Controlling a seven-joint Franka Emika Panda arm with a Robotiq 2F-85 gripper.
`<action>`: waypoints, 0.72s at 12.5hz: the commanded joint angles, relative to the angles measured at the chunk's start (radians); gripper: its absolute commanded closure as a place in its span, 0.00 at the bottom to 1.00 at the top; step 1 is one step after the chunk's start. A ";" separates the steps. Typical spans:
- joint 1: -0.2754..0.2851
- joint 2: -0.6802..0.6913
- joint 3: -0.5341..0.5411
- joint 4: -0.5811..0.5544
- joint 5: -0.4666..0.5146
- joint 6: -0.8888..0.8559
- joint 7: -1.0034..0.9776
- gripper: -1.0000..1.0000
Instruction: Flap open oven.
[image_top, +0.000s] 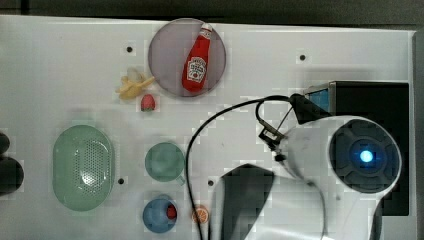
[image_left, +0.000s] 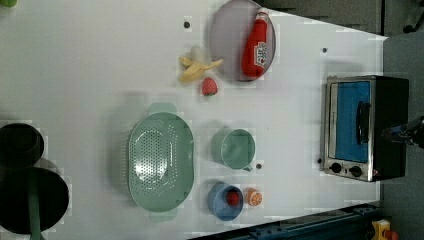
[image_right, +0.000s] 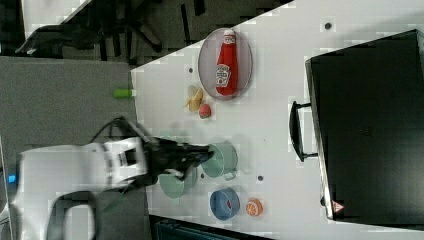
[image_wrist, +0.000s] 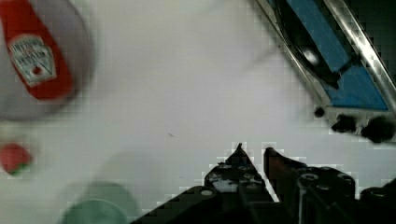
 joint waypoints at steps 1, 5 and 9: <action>-0.044 0.039 -0.087 -0.034 -0.003 0.112 -0.406 0.83; -0.050 0.126 -0.166 -0.038 -0.003 0.266 -0.695 0.83; -0.051 0.214 -0.209 -0.045 -0.003 0.331 -0.698 0.83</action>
